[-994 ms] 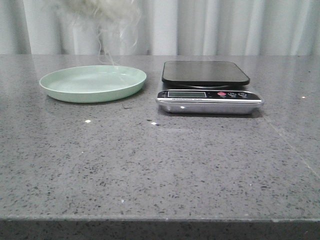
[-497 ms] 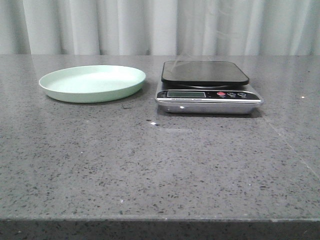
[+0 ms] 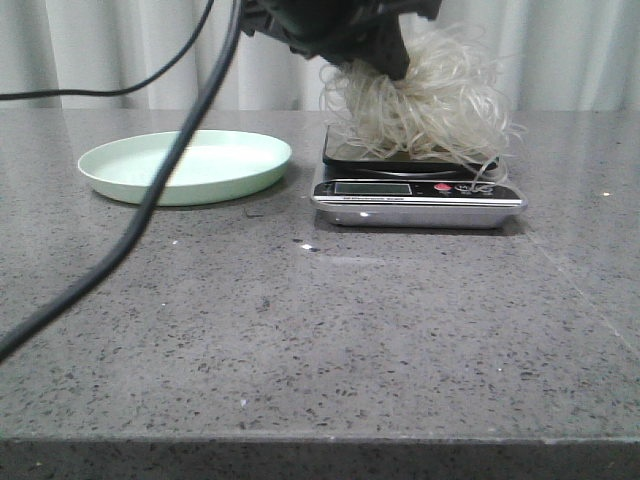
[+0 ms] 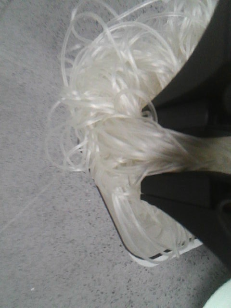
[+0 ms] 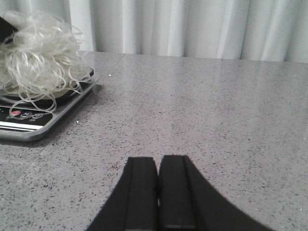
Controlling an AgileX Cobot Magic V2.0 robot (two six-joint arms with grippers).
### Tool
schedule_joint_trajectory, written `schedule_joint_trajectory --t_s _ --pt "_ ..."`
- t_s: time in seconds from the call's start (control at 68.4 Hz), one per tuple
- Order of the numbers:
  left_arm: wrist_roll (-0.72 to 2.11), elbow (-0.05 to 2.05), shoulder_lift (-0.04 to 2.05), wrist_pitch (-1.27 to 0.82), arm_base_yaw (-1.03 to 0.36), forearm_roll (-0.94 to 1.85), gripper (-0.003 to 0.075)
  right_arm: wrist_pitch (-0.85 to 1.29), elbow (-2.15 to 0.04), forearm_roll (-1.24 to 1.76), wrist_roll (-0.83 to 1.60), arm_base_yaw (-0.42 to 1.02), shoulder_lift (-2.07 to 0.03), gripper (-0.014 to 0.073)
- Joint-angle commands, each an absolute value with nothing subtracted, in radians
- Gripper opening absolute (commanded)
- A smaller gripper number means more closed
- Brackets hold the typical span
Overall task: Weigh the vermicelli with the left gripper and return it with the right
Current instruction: 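Lower the vermicelli onto the scale platform, open and withdraw left gripper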
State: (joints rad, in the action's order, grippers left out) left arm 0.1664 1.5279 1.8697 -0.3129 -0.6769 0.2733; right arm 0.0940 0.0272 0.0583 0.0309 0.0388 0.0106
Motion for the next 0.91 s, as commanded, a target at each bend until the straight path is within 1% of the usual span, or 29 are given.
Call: schedule_joint_trajectory --t_s 0.0,0.132,0.219,0.234,0.249,0.263,0.278,0.292,0.307,0.322,0.336,0.351,0.366,0.38,0.395,0.409,0.424,0.439,0.453,0.468,0.483,0.497,0.526,0.746,0.892 --pt "0.161 1.568 1.832 -0.224 -0.682 0.288 0.0145 0.012 0.020 0.057 0.031 0.037 0.026 0.0150" --pt "0.161 1.568 1.834 -0.231 -0.682 0.288 0.0157 0.011 0.020 0.057 0.031 0.037 0.026 0.0150" --pt "0.161 1.568 1.832 -0.231 -0.682 0.288 0.0191 0.011 0.020 0.057 0.031 0.037 0.026 0.0150" --pt "0.161 1.568 1.832 -0.231 -0.682 0.288 0.0212 0.011 0.020 0.057 0.031 0.037 0.026 0.0150" --pt "0.161 1.568 1.832 -0.231 -0.682 0.288 0.0212 0.011 0.020 0.057 0.031 0.037 0.026 0.0150" --pt "0.161 1.568 1.832 -0.231 -0.682 0.288 0.0237 0.011 0.020 0.057 0.031 0.037 0.026 0.0150" --pt "0.161 1.568 1.832 -0.233 -0.682 0.288 0.0237 0.011 0.020 0.057 0.031 0.037 0.026 0.0150" --pt "0.161 1.568 1.832 -0.235 -0.682 0.288 0.0265 0.011 0.020 0.057 0.031 0.037 0.026 0.0150" --pt "0.161 1.568 1.832 -0.235 -0.682 0.288 0.0265 0.011 0.020 0.057 0.031 0.037 0.026 0.0150" --pt "0.161 1.568 1.830 -0.242 -0.682 0.288 0.0298 0.011 0.020 0.057 0.031 0.037 0.026 0.0150" --pt "0.161 1.568 1.830 -0.242 -0.682 0.288 0.0298 0.011 0.020 0.057 0.031 0.037 0.026 0.0150" --pt "0.161 1.568 1.830 -0.243 -0.682 0.288 0.0333 0.011 0.020 0.057 0.031 0.037 0.026 0.0150" --pt "0.161 1.568 1.830 -0.243 -0.682 0.288 0.0333 0.011 0.020 0.057 0.031 0.037 0.026 0.0150" --pt "0.161 1.568 1.828 -0.247 -0.682 0.288 0.0369 0.011 0.020 0.057 0.031 0.037 0.026 0.0150" --pt "0.161 1.568 1.828 -0.247 -0.682 0.288 0.0369 0.011 0.020 0.057 0.031 0.037 0.026 0.0150" --pt "0.161 1.568 1.825 -0.252 -0.682 0.288 0.0404 0.011 0.020 0.057 0.031 0.037 0.026 0.0150" --pt "0.161 1.568 1.825 -0.252 -0.682 0.288 0.0404 0.011 0.020 0.057 0.031 0.037 0.026 0.0150" --pt "0.161 1.568 1.822 -0.252 -0.682 0.288 0.0435 0.011 0.020 0.057 0.031 0.037 0.026 0.0150" --pt "0.161 1.568 1.822 -0.252 -0.682 0.288 0.0435 0.011 0.020 0.057 0.031 0.037 0.026 0.0150" --pt "0.161 1.568 1.818 -0.257 -0.682 0.288 0.0461 0.011 0.019 0.057 0.031 0.037 0.026 0.0150" --pt "0.161 1.568 1.818 -0.257 -0.682 0.288 0.0461 0.011 0.019 0.057 0.031 0.037 0.026 0.0150" --pt "0.161 1.568 1.812 -0.258 -0.682 0.288 0.0482 0.006 0.019 0.057 0.031 0.037 0.026 0.0150" --pt "0.161 1.568 1.806 -0.260 -0.682 0.288 0.0495 0.006 0.019 0.057 0.031 0.037 0.026 0.0150" --pt "0.161 1.568 1.729 -0.277 -0.680 0.255 0.0502 0.006 0.019 0.057 0.031 0.037 0.026 0.0150" --pt "0.161 1.568 1.649 -0.346 -0.677 0.177 0.0502 0.006 0.019 0.057 0.031 0.037 0.026 0.0150"
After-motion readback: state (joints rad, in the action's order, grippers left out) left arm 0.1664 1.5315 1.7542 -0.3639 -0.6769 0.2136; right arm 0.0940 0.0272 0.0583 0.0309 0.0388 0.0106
